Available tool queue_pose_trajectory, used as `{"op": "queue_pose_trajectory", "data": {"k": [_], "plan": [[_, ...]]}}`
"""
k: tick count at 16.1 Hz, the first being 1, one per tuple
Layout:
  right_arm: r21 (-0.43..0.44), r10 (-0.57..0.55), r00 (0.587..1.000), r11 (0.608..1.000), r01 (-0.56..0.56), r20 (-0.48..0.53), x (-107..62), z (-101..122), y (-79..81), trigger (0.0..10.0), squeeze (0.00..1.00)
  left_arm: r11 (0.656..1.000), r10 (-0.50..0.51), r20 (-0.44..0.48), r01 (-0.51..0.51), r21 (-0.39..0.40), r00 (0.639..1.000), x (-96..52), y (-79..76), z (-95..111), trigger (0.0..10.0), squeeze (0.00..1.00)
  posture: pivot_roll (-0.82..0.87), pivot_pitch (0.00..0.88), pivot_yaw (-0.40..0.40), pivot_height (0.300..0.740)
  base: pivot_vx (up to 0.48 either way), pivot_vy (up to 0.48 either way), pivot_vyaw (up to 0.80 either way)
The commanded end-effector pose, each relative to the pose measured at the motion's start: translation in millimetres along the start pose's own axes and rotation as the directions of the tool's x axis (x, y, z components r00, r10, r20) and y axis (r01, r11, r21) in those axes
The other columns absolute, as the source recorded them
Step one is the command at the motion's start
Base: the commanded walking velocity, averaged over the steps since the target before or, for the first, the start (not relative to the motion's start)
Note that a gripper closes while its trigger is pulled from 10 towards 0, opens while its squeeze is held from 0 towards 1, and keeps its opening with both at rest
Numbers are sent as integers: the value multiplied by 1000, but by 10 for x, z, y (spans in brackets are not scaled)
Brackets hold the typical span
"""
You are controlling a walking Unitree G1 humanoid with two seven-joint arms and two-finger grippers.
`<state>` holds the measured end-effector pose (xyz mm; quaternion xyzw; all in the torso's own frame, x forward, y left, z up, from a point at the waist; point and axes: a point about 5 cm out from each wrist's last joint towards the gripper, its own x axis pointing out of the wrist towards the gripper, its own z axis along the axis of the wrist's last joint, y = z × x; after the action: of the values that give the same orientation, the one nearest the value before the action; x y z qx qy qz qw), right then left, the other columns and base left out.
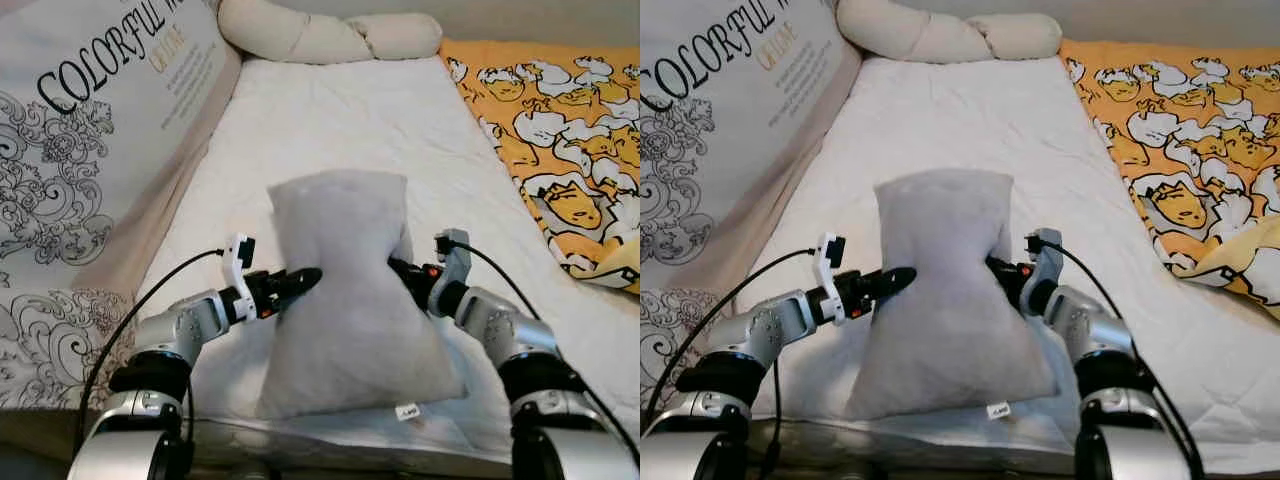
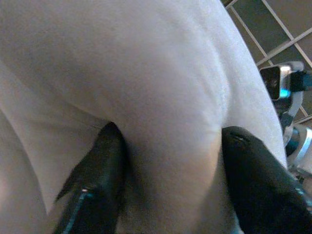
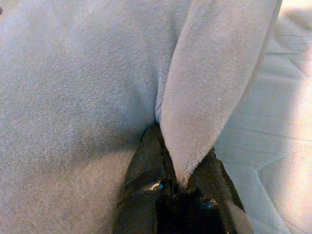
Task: Clean up the room
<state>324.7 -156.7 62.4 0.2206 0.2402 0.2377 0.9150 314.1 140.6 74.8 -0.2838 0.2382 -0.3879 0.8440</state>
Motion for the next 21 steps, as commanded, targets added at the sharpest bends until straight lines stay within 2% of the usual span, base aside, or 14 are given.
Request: {"op": "queue_pose_trajectory", "data": {"k": [1, 4, 6, 8, 10, 12, 16, 21], "plan": [[-2, 30, 998, 1000, -30, 46, 36, 57, 107, 0, 0, 999, -42, 26, 41, 14, 999, 69, -117, 94, 0, 0, -65, 0, 23, 740, 0, 0, 0], [40, 19, 998, 999, -21, 62, 51, -49, 171, 0, 0, 999, -32, 54, 31, 16, 998, 132, -223, 128, 0, 0, -32, 0, 13, 740, 0, 0, 0], [36, 8, 998, 999, -10, 65, 61, -87, 200, 0, 0, 998, -24, 73, 20, 62, 997, 121, -272, 177, 0, 0, -29, 0, 19, 740, 0, 0, 0], [19, -31, 990, 999, 29, 140, 52, -6, 223, 0, 0, 982, 20, 100, -38, 185, 995, 81, -307, 283, 0, 0, -41, 0, 33, 740, 0, 0, 0], [-27, -44, 978, 998, 50, 206, -26, 54, 270, 0, 0, 947, 78, 140, -117, 298, 987, 22, -385, 369, 0, 0, -27, 0, 26, 740, 0, 0, 0], [-25, -31, 976, 999, 37, 215, -33, 13, 313, 0, 0, 927, 115, 132, -154, 341, 985, 0, -429, 336, 0, 0, -9, 0, 21, 740, 0, 0, 0], [-42, -20, 976, 999, 30, 215, 28, -14, 451, 0, 0, 908, 133, 133, -175, 381, 982, 25, -519, 270, 0, 0, 4, 0, 2, 740, 0, 0, 0], [-56, -22, 976, 998, 35, 218, 22, -6, 470, 0, 0, 891, 186, 183, -244, 382, 965, -33, -508, 326, 0, 0, 3, 0, -1, 740, 0, 0, 0]]}}
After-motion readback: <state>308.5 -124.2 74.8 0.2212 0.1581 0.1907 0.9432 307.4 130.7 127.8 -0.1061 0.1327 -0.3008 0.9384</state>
